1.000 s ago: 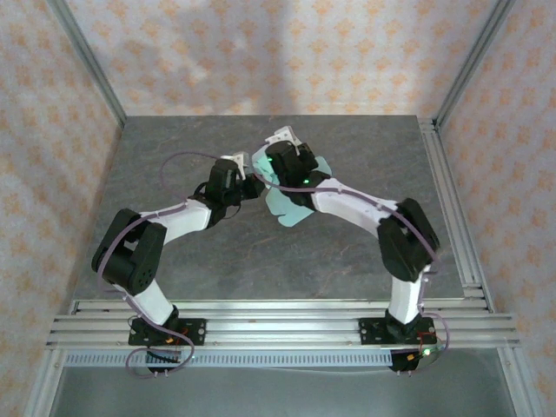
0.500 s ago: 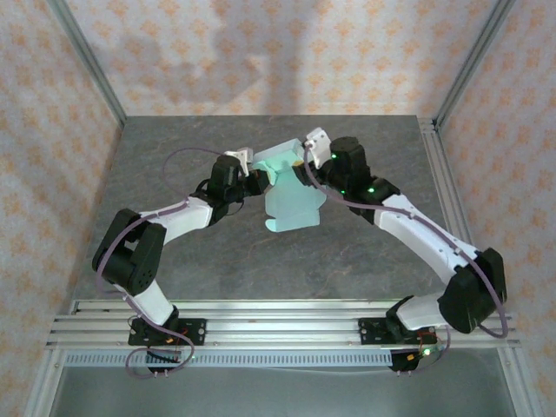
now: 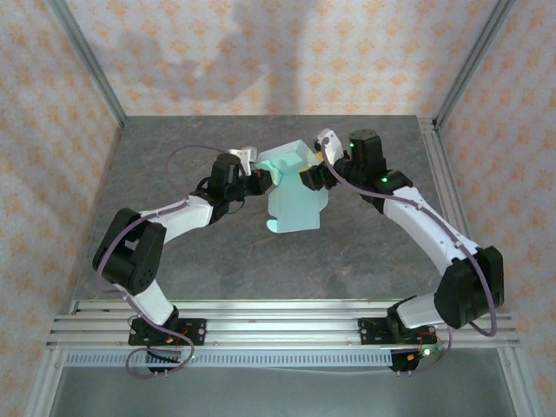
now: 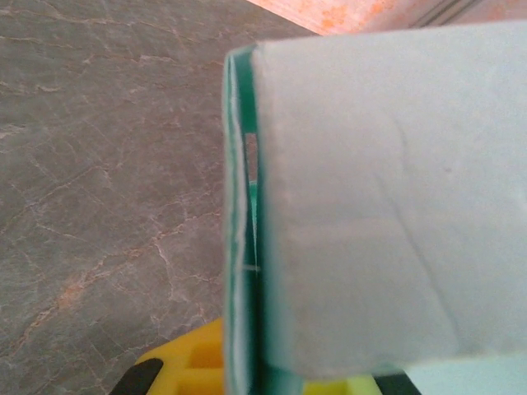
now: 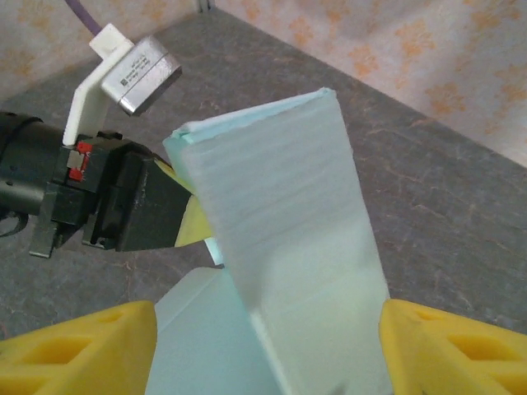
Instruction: Fold the paper box
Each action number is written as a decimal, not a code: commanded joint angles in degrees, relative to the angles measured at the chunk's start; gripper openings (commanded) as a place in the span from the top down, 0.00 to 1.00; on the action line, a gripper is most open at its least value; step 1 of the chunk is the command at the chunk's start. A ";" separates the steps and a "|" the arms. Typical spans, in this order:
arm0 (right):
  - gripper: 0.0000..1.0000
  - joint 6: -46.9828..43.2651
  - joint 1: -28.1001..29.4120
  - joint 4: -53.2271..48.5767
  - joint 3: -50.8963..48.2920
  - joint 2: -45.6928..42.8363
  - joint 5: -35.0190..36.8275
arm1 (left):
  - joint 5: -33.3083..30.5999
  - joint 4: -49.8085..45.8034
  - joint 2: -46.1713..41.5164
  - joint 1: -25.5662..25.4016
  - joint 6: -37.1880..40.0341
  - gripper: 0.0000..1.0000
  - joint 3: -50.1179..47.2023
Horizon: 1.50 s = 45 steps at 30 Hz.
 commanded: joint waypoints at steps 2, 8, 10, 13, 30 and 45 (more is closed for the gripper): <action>0.31 -4.29 -0.39 -4.22 4.85 2.70 -3.36 | 3.91 1.22 -0.98 -0.13 3.08 1.00 1.29; 0.39 -5.06 -0.41 -7.23 7.32 3.64 -6.71 | 3.24 0.72 -0.68 -0.12 2.77 1.00 1.60; 0.40 -5.62 -0.22 -9.10 7.73 3.52 -9.38 | 2.86 0.87 -0.19 -0.17 2.14 1.00 1.79; 0.40 -7.11 0.81 -12.80 8.42 3.31 -10.70 | 0.91 0.34 0.70 -0.09 0.86 1.00 2.36; 0.35 4.48 1.20 3.54 -2.71 -7.32 0.05 | 3.18 3.31 3.43 0.31 -2.23 1.00 2.79; 0.36 29.52 -7.57 18.08 -7.96 -7.88 2.58 | 7.99 -1.03 -0.06 0.44 11.62 1.00 4.43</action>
